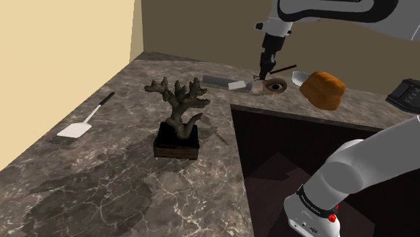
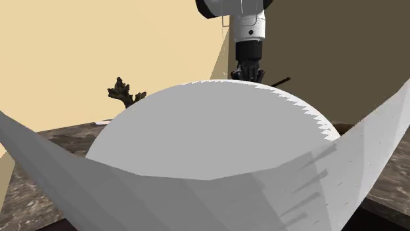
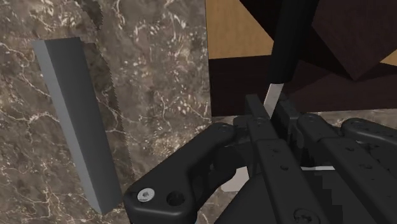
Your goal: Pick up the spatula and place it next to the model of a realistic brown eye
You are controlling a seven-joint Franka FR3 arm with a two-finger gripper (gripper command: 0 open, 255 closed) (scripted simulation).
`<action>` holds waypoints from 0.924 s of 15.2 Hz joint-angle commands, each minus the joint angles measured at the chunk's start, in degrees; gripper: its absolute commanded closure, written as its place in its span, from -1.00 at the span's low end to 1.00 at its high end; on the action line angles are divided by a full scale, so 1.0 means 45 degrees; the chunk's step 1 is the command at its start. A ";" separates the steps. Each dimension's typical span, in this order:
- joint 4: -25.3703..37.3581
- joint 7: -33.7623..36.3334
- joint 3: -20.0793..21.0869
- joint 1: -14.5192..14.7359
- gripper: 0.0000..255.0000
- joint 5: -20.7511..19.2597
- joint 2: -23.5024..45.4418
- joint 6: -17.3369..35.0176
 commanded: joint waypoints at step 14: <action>-0.1045 -0.4541 -0.3315 -0.1672 1.00 -0.1602 -0.1314 0.0150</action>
